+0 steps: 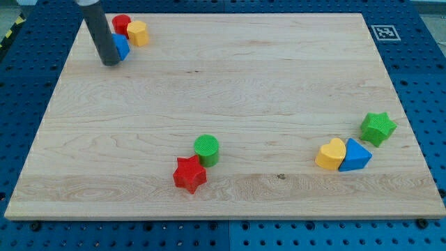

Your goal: Slide the red star and green circle a bit up

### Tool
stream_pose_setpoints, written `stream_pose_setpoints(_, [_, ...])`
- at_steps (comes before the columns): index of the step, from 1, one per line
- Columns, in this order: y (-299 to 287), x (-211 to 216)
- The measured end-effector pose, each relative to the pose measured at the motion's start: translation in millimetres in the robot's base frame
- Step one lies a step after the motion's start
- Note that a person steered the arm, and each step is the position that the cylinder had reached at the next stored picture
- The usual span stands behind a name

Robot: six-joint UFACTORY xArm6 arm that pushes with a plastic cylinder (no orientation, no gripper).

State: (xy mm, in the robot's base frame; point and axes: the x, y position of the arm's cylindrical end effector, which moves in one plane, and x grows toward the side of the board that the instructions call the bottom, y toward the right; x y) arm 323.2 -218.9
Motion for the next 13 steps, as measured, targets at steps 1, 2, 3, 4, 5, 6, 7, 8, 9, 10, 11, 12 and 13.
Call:
stream_pose_setpoints(1, [-4.0,-22.8])
stream_pose_setpoints(2, [-5.7,-30.7])
stream_pose_setpoints(3, [-7.5,-22.3])
stream_pose_setpoints(4, [-7.3,4.8])
stream_pose_setpoints(5, [6.2,52.2])
stream_pose_setpoints(6, [26.7,110.3])
stream_pose_setpoints(7, [52.0,170.1])
stream_pose_setpoints(8, [76.8,229.8])
stream_pose_setpoints(9, [103.2,286.4])
stream_pose_setpoints(10, [147.7,295.9])
stream_pose_setpoints(11, [176.3,294.8])
stream_pose_setpoints(12, [180.8,288.9])
stream_pose_setpoints(13, [181.7,255.8])
